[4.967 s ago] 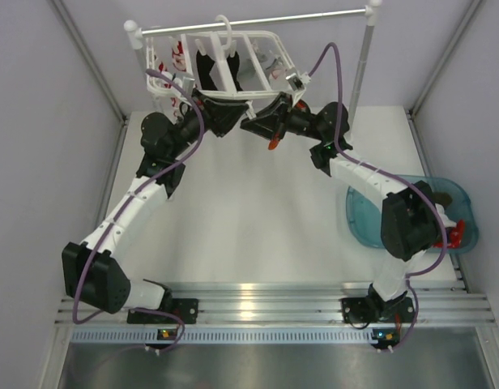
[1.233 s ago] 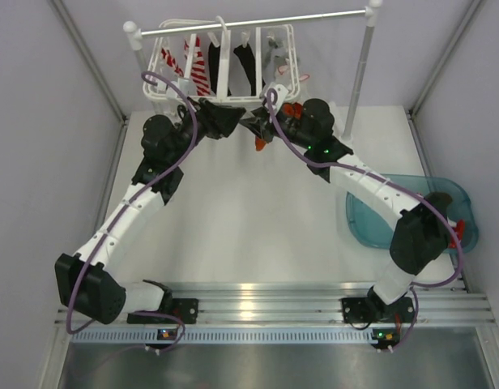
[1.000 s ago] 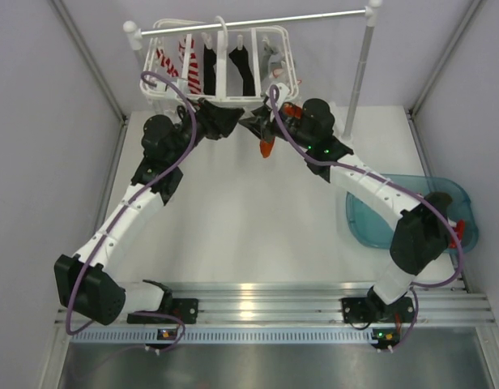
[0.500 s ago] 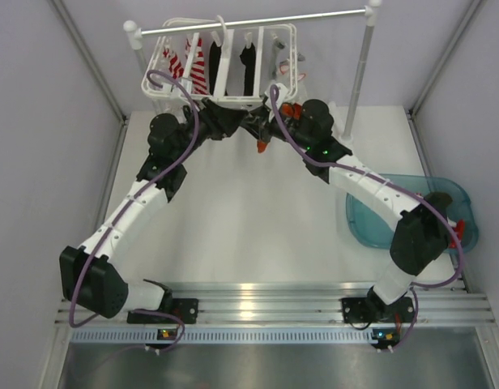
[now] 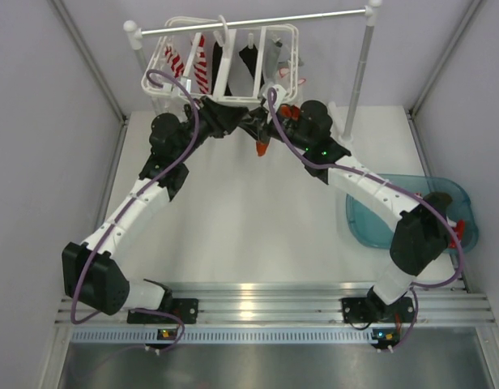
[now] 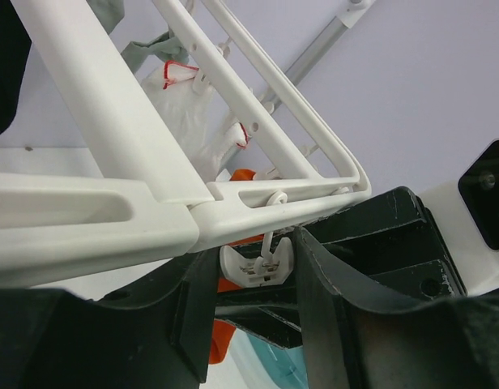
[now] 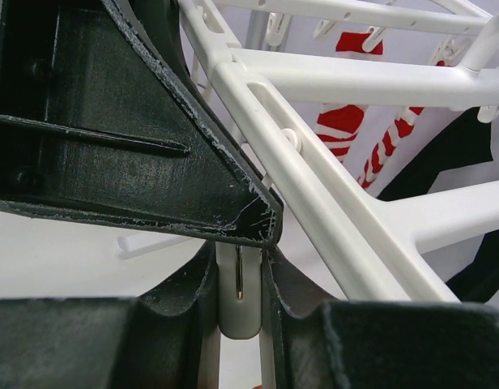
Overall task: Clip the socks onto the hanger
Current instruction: Open the clamp at the hanger, then pick up the sock from the bin.
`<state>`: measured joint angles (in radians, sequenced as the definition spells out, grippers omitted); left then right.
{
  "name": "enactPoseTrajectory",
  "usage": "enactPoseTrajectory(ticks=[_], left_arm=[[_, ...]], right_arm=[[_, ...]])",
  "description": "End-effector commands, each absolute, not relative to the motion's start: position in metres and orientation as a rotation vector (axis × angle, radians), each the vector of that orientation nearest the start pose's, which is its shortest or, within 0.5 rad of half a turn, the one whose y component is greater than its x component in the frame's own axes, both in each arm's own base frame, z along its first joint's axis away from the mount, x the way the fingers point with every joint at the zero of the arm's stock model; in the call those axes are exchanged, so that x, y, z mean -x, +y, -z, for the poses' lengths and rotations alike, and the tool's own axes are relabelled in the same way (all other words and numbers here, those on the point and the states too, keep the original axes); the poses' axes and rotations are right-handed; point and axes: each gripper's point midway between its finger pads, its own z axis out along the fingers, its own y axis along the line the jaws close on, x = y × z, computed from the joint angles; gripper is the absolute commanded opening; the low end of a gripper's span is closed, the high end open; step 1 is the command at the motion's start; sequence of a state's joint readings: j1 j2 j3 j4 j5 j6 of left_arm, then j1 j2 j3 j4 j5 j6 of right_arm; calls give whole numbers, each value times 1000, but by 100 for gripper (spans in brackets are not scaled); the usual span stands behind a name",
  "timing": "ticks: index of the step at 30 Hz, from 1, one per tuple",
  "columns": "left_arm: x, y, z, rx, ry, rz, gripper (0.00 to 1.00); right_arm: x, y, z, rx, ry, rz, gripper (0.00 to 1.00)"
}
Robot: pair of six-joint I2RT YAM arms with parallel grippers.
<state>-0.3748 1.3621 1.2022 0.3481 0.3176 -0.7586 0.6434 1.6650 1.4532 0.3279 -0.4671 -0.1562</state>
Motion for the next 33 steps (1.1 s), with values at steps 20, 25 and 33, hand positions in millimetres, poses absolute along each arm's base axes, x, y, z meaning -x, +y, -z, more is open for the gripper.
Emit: enactPoseTrajectory(ticks=[20, 25, 33], left_arm=[[-390, -235, -419, -15, 1438, 1110, 0], [-391, -236, -418, -33, 1441, 1098, 0], [-392, -237, -419, -52, 1446, 1089, 0]], right_arm=[[-336, 350, -378, 999, 1199, -762, 74], [-305, 323, -366, 1072, 1286, -814, 100], [-294, 208, -302, 1090, 1604, -815, 100]])
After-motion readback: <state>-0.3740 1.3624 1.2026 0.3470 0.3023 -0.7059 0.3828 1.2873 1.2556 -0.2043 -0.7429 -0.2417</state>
